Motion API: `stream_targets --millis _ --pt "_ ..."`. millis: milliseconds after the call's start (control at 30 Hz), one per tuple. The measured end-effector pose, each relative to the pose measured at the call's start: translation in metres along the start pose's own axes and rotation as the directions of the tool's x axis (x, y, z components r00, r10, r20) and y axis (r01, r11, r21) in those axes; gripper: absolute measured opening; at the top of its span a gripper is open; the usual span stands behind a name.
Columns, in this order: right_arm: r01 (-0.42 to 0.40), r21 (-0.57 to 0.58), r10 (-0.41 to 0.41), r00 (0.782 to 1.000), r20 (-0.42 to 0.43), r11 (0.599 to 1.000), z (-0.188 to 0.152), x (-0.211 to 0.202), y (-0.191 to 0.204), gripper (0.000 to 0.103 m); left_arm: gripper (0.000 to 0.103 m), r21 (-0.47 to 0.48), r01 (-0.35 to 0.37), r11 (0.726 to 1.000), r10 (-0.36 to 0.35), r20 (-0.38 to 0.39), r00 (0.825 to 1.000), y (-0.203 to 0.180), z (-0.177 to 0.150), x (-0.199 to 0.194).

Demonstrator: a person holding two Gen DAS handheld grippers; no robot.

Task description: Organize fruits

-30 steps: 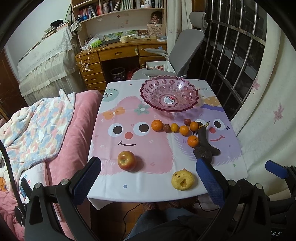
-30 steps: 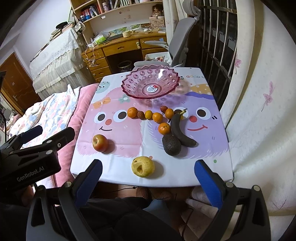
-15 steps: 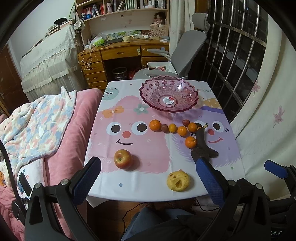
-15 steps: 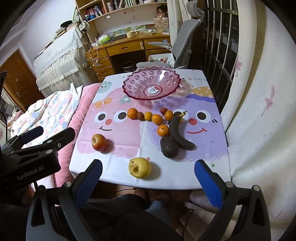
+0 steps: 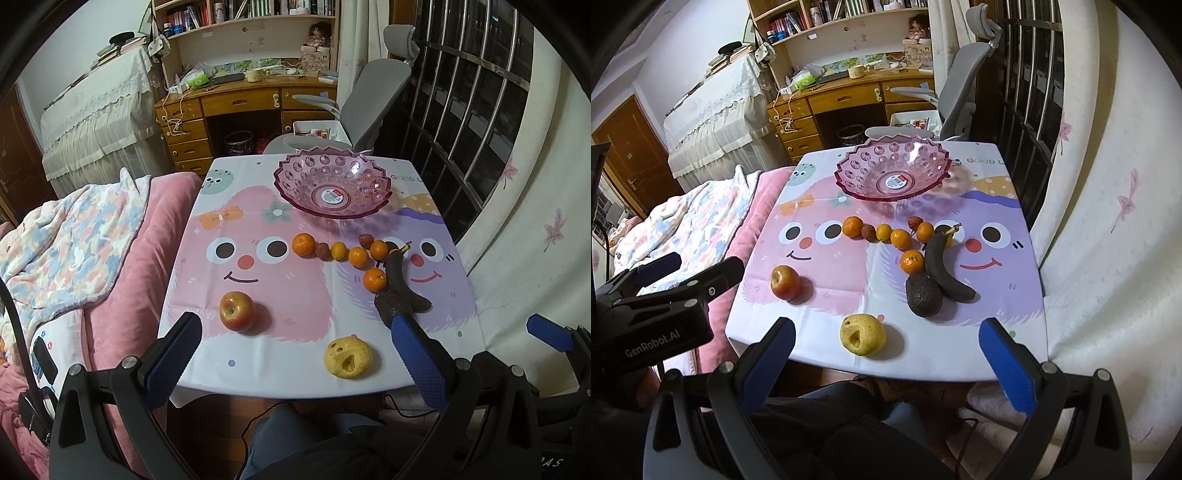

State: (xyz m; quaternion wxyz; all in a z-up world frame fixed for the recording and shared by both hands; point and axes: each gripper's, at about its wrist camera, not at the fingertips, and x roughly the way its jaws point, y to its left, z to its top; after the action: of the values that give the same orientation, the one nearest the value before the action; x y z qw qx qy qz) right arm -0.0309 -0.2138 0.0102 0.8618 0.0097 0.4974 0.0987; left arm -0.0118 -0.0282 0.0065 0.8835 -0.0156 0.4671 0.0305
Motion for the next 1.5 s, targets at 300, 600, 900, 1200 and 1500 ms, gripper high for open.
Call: stream_targets --millis 300,600,900,1200,1500 --pt "-0.007 -0.004 0.007 1.000 0.024 1.000 0.006 0.008 0.013 0.100 0.102 -0.011 0.018 1.000 -0.018 0.000 1.000 0.010 -0.001 0.004" --pt "-0.001 0.076 0.000 1.000 0.013 0.997 0.011 0.023 0.045 0.100 0.102 0.036 0.069 0.997 -0.067 -0.037 0.997 0.064 0.019 0.020" --pt "0.046 0.272 -0.030 0.997 -0.064 0.961 0.011 0.063 0.055 0.100 0.102 0.101 0.195 0.975 -0.176 -0.172 0.969 0.096 0.035 0.067" --pt "0.129 0.558 -0.008 0.977 -0.215 0.820 -0.011 0.123 0.031 0.100 0.102 0.154 0.254 0.955 -0.185 -0.361 0.914 0.104 0.048 0.152" --pt "0.188 0.772 0.088 0.949 -0.301 0.607 -0.044 0.180 0.010 0.100 0.101 0.125 0.302 0.945 -0.183 -0.563 0.806 0.110 0.041 0.250"
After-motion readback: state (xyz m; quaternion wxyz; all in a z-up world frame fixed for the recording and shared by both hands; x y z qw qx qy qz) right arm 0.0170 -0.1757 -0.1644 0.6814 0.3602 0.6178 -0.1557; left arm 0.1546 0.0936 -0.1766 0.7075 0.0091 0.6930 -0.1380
